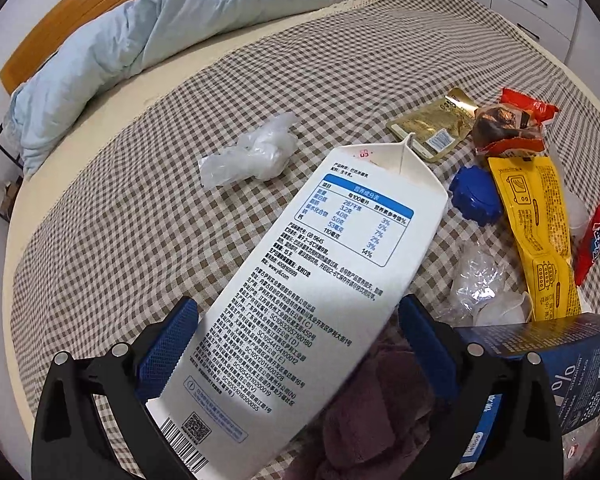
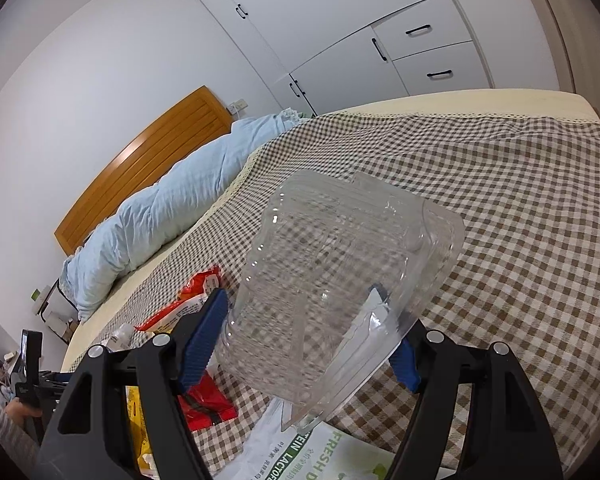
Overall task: Collect trash
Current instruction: 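Close the left tool on the white milk carton and lift it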
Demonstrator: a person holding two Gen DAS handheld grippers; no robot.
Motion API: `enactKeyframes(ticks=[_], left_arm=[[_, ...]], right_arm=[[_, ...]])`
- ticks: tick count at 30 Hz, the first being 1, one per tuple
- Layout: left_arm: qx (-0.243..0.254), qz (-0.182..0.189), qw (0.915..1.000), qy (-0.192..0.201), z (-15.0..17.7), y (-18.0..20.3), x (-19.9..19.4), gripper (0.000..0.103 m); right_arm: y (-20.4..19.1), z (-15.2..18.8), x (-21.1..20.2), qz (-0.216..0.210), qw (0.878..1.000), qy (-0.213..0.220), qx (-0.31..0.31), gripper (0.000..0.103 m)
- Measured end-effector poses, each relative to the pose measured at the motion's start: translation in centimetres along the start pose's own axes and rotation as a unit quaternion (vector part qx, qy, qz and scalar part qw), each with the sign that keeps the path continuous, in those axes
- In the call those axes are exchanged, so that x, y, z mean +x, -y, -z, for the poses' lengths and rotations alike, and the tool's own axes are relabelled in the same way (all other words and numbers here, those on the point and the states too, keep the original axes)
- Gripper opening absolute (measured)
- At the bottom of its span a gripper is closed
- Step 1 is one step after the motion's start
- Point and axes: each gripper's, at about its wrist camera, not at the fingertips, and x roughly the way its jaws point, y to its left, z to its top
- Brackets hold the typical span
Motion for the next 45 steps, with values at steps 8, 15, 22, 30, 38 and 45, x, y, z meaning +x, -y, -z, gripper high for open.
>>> enactKeyframes(ticks=[8,15,22,30,38,45], left_arm=[[0.087,-0.001,0.9961,-0.011,1.0,2.7,-2.6,0.082],[0.153,-0.041,0.9872,-0.018,1.6,5.2,-3.8,0.073],[0.158,-0.048,0.9861,-0.017,0.7,6.1,-3.5,0.073],[0.194,-0.086,0.9763,-0.045,0.4,7.3,-1.8,0.078],[0.181,-0.087,0.9789,-0.037,0.1,6.9,-1.7,0.079],[0.194,-0.095,0.9762,0.024,1.0,7.7,-3.4,0.076]], right_arm=[[0.2,0.1,0.0,-0.007,1.0,0.002,0.001,0.07],[0.8,0.1,-0.8,-0.011,1.0,0.004,0.004,0.07],[0.7,-0.1,-1.0,-0.013,1.0,0.003,0.004,0.07],[0.8,-0.3,-1.0,-0.013,1.0,0.001,0.01,0.07],[0.8,-0.4,-0.9,-0.015,1.0,-0.002,0.011,0.07],[0.6,-0.4,-1.4,-0.017,1.0,0.003,0.002,0.07]])
